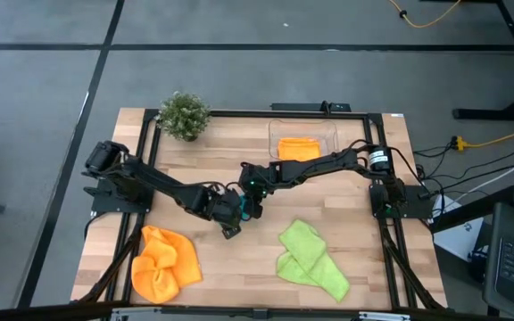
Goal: Fold microfiber towels
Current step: Fold the blue microfiber cloth
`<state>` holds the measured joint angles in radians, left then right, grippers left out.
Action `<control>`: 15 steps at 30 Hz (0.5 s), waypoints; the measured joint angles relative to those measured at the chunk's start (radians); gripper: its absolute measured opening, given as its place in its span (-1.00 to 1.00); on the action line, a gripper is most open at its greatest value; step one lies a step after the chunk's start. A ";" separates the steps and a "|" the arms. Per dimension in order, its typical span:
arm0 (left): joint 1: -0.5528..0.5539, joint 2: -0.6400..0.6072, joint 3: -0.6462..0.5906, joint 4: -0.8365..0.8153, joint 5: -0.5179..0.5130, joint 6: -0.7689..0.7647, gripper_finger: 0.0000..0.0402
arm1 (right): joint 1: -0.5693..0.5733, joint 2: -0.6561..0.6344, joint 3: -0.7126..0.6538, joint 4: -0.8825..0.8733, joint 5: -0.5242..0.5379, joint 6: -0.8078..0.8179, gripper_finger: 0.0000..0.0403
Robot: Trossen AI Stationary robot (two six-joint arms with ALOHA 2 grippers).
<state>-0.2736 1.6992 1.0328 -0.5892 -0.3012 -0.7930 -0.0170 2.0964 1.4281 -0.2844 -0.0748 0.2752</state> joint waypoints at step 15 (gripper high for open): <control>0.000 0.091 0.000 0.044 0.037 0.007 -0.32 | -0.011 -0.004 0.000 -0.002 -0.008 -0.026 -0.11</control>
<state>-0.2737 1.7897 1.0329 -0.5453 -0.2645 -0.7864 -0.0285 2.0919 1.4281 -0.2865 -0.0833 0.2496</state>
